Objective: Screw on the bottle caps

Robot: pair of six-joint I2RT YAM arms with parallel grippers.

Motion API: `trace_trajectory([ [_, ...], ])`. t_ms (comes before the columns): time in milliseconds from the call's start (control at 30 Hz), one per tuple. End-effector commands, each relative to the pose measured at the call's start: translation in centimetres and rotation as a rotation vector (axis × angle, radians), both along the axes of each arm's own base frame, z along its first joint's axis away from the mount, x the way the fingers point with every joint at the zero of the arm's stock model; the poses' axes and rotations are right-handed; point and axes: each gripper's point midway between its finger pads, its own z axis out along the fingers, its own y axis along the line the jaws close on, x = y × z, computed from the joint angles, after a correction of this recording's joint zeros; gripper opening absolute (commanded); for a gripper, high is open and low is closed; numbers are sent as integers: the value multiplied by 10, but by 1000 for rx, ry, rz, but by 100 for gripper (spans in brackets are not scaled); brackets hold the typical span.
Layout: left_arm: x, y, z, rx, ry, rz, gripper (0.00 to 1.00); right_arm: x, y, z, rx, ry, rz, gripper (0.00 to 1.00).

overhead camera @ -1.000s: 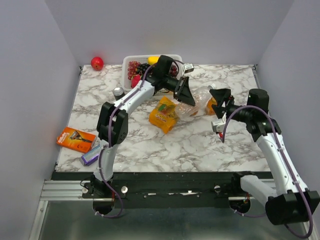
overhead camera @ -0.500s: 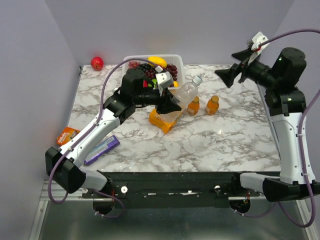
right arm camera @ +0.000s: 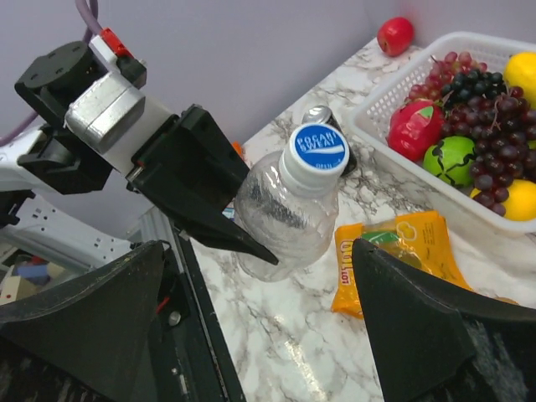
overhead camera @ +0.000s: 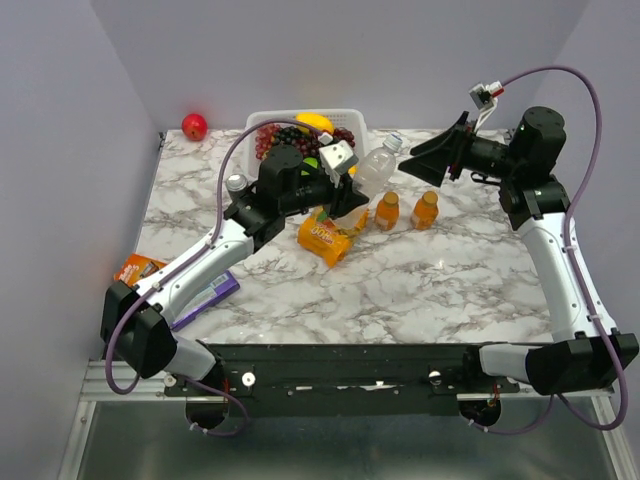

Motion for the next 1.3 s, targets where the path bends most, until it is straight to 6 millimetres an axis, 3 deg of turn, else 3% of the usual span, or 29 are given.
trace_trajectory([
  [0,-6,-18,17,-45,-33,-29,14,6,7,14,63,-25,18,100],
  [167,-16,-31,23,-58,-31,-74,14,25,10,13,63,-23,-19,99],
  [233,-17,-34,24,-65,-28,-73,14,32,10,10,57,-18,-33,90],
  [367,-15,-37,29,-82,-36,-67,14,33,12,0,47,28,-29,84],
  [400,-16,-38,29,-82,-35,-71,14,32,13,-5,43,38,-26,72],
  [467,-16,-39,29,-81,-38,-75,14,32,13,-8,32,22,-28,57],
  [500,-17,-40,27,-79,-35,-81,14,32,12,-10,30,15,-28,44],
  [567,-20,-41,21,-66,-23,-94,25,33,12,-8,10,-37,-19,32],
  [600,-20,-41,18,-60,-23,-95,35,33,12,-7,0,-58,-17,22],
  [667,-17,-37,4,-31,-9,-61,85,33,10,-6,-34,-123,-14,16],
  [700,-15,-34,-4,-8,-5,-44,99,31,10,-4,-55,-160,-11,12],
  [833,-10,-1,-53,174,-45,36,99,37,0,-23,-203,-332,-32,11],
  [867,-9,12,-67,235,-60,43,99,36,-2,-40,-235,-319,-27,11],
  [933,-15,34,-88,294,-52,47,99,36,-6,-56,-310,-396,-21,11],
  [967,-13,50,-98,325,-24,66,99,33,-7,-75,-337,-379,-7,11],
  [1067,-15,79,-110,370,8,104,99,32,-13,-100,-412,-438,10,11],
  [1100,-9,89,-112,379,15,138,99,29,-14,-120,-428,-415,24,11],
  [1267,5,110,-117,404,24,235,99,25,-17,-157,-479,-423,52,11],
])
